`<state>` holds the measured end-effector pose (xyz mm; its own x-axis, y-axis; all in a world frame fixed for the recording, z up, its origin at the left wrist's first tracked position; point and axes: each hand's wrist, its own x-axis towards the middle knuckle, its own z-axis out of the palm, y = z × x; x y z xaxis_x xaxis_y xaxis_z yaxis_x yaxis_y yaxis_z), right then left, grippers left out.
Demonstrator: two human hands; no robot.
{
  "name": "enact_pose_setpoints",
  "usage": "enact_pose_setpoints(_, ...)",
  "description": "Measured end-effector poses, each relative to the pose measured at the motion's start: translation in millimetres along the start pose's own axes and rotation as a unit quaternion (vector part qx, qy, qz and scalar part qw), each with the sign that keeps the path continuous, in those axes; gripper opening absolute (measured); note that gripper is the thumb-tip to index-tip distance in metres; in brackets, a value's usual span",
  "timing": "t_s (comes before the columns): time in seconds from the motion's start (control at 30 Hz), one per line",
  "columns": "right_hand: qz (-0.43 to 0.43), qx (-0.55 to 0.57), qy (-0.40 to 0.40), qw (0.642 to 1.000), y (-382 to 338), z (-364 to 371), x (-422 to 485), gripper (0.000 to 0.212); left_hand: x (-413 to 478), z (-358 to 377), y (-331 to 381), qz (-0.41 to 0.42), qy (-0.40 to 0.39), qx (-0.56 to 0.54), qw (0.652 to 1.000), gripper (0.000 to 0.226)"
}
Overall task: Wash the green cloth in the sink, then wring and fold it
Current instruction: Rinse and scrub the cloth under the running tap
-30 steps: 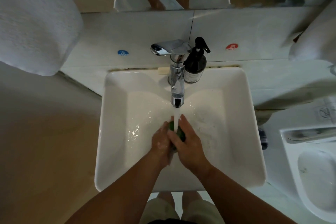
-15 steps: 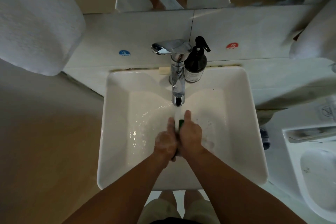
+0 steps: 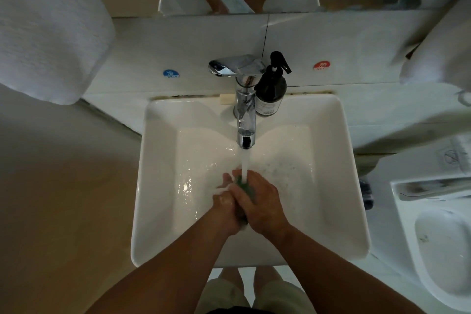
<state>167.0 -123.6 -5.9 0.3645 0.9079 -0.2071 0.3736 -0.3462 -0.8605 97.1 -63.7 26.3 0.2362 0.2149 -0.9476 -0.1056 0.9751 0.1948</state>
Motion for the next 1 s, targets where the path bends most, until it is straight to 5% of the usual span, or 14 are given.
enact_pose_setpoints(0.23,0.128,0.047,0.085,0.987,-22.4,7.3,21.1,0.028,-0.5,5.8,-3.5,0.071,0.012,0.005,0.997,0.067)
enact_pose_setpoints(0.33,0.241,0.087,0.110,0.960,-19.0,9.1,29.3,0.034,8.6,-0.1,-5.7,0.113,0.048,0.214,0.969,0.060)
enact_pose_setpoints(0.43,0.336,0.215,0.110,0.910,-19.2,4.0,33.2,0.054,12.2,-9.0,-6.8,0.219,0.073,0.483,0.845,0.057)
enact_pose_setpoints(0.53,0.451,0.381,0.147,0.794,-23.8,-10.3,33.5,0.042,15.7,-18.9,-13.0,0.285,0.006,0.411,0.866,0.045)
enact_pose_setpoints(0.57,0.464,0.394,0.146,0.780,-26.6,-14.7,32.7,0.036,17.0,-22.2,-15.9,0.299,-0.032,0.363,0.882,0.039)
enact_pose_setpoints(0.67,0.399,0.316,0.120,0.853,-22.7,-8.1,26.3,0.024,15.6,-16.1,-13.2,0.274,-0.024,0.214,0.937,0.031)
enact_pose_setpoints(0.77,0.171,0.126,0.045,0.976,-12.5,0.3,4.4,0.041,9.5,-1.1,-5.7,0.166,0.030,0.133,0.977,0.035)
enact_pose_setpoints(0.9,0.053,0.099,0.007,0.994,-3.5,7.4,-3.8,0.047,3.0,-0.7,1.5,0.006,0.022,-0.025,0.999,0.049)
enact_pose_setpoints(1.0,0.073,0.077,0.049,0.993,-14.7,5.3,7.6,0.008,4.8,2.2,-3.6,0.018,0.030,-0.004,0.999,0.044)
